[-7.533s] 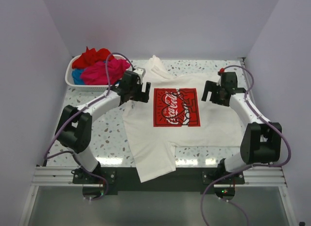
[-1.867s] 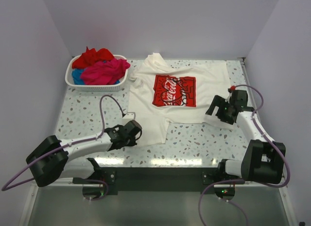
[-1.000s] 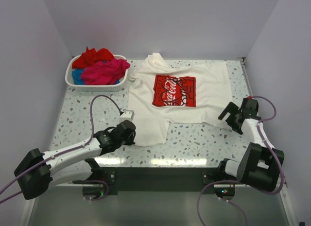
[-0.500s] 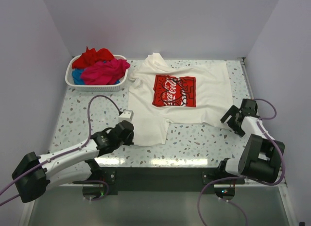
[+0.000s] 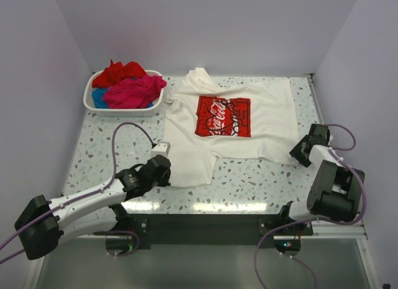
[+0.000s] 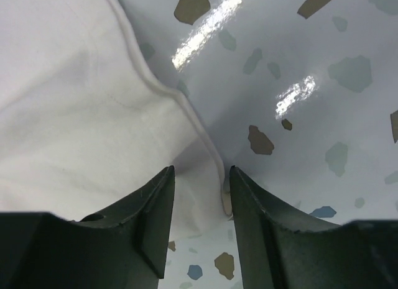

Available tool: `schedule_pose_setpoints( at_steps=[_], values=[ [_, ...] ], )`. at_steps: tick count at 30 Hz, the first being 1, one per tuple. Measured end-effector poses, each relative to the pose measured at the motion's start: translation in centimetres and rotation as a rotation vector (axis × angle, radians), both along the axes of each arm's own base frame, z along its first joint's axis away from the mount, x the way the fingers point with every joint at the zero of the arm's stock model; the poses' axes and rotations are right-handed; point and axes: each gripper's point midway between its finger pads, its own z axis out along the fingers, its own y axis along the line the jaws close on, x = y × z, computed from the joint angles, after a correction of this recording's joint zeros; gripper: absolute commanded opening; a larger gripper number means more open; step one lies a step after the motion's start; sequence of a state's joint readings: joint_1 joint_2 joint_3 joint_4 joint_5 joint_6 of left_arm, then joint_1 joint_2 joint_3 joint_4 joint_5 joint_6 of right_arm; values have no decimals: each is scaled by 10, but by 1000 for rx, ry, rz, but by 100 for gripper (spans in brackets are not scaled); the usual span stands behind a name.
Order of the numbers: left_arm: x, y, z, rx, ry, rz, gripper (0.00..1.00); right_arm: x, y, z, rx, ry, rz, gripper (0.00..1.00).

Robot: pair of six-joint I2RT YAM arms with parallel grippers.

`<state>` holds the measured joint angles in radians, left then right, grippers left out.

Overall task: Fold and stack the t-shirts
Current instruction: Fold the tshirt

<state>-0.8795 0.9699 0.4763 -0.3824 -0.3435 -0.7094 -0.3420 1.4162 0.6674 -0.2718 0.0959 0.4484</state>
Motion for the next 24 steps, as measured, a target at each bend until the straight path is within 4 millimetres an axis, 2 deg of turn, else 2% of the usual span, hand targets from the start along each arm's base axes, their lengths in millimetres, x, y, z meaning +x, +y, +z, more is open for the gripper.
schedule_pose_setpoints(
  at_steps=[1, 7, 12, 14, 24],
  values=[
    [0, 0, 0, 0, 0, 0, 0, 2, -1, 0, -3, -3, -3, 33],
    [0, 0, 4, -8, -13, -13, 0, 2, -6, -2, -14, 2, -17, 0],
    [-2, -3, 9, -32, -24, -30, 0, -4, -4, 2, -13, 13, -13, 0],
    [-2, -4, 13, -45, -30, -34, 0, -9, -2, 10, -16, 10, -11, 0],
    [-9, -11, 31, -131, -48, -74, 0, -25, -2, 85, -111, -156, -10, 0]
  ],
)
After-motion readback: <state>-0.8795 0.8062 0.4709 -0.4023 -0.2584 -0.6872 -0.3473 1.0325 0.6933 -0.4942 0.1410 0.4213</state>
